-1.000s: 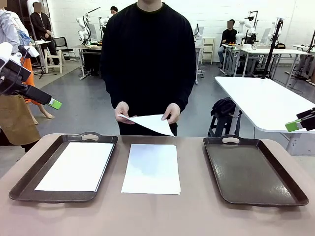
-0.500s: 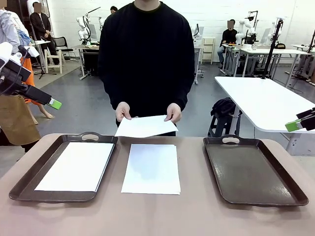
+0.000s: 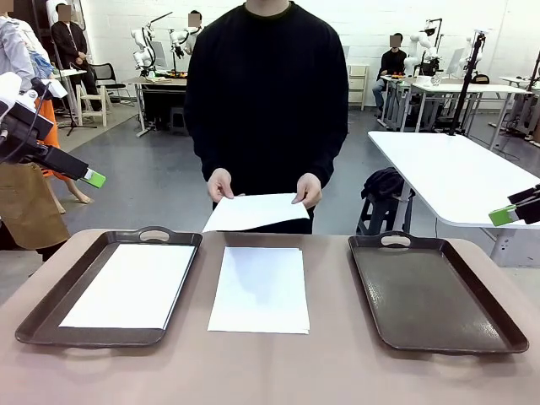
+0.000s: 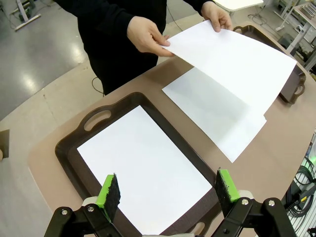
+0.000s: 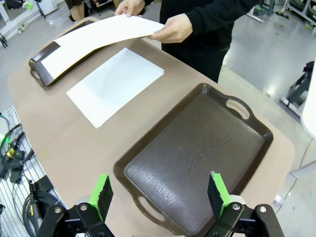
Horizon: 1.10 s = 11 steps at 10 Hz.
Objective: Sort the A4 documents.
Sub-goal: Receive the A4 Paper.
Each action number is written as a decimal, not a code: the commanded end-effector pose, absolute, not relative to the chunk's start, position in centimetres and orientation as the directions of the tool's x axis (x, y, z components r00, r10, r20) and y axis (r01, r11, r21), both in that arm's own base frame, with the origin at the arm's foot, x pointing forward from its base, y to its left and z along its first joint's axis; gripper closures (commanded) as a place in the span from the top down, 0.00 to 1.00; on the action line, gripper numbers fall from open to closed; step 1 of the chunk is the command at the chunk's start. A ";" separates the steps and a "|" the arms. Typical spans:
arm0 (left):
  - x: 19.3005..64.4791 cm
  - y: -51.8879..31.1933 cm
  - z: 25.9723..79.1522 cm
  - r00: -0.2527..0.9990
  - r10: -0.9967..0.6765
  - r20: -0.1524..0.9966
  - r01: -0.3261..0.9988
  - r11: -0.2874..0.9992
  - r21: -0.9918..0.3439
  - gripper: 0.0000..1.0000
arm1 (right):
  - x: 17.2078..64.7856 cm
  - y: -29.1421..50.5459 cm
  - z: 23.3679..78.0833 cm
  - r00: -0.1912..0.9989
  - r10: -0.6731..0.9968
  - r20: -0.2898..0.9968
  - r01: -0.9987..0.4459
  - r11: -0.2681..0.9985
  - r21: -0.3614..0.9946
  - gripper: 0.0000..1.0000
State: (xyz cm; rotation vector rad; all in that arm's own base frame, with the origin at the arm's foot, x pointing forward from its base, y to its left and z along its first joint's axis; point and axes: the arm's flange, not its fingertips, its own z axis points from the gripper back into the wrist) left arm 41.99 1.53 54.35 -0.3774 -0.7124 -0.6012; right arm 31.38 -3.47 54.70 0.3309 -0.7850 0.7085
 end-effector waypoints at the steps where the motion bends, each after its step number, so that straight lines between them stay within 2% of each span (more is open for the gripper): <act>1: 42.0 1.5 54.3 0.591 -0.392 0.705 0.638 0.762 -0.111 1.00 | 31.5 -3.4 54.6 0.495 0.455 0.741 -0.694 0.719 0.022 1.00; 11: 42.0 1.5 54.3 0.591 -0.392 0.705 0.638 0.762 -0.111 1.00 | 31.5 -3.4 54.6 0.495 0.455 0.741 -0.694 0.719 0.022 1.00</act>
